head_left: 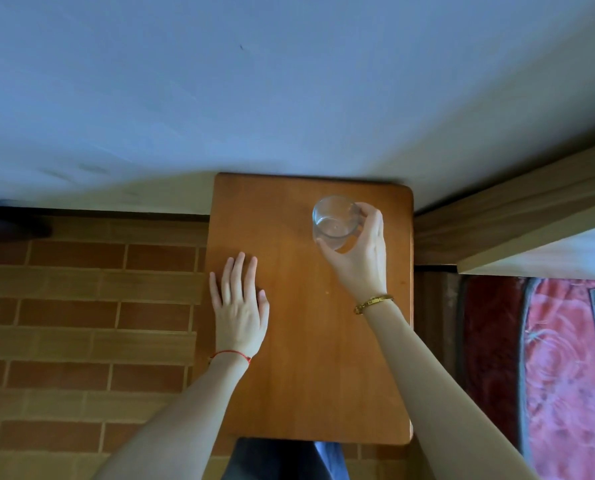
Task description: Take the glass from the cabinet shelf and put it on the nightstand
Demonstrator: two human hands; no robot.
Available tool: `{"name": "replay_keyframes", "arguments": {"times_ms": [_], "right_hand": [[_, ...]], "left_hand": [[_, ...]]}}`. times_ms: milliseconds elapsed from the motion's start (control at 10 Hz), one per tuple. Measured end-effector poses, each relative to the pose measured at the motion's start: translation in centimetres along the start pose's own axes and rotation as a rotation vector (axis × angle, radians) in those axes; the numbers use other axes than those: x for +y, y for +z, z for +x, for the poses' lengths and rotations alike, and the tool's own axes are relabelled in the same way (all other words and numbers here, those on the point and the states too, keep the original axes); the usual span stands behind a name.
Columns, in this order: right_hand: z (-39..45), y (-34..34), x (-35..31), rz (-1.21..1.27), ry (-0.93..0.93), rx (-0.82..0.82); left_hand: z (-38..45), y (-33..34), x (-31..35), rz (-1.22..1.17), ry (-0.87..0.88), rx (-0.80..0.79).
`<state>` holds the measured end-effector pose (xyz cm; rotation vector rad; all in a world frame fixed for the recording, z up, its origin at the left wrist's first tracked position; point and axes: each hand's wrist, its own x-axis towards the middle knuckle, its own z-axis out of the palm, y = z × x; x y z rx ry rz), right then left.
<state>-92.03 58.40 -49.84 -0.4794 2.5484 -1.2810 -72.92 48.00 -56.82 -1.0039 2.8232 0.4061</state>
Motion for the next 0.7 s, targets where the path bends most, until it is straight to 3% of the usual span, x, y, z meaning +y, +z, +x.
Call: {"name": "replay_keyframes", "arguments": {"times_ms": [300, 700], "right_hand": [[-0.1, 1.1, 1.0, -0.022, -0.023, 0.054], [-0.4, 1.1, 1.6, -0.017, 0.009, -0.029]], "left_hand": [[0.0, 0.7, -0.4, 0.034, -0.006, 0.033], [0.2, 0.7, -0.2, 0.046, 0.004, 0.07]]}}
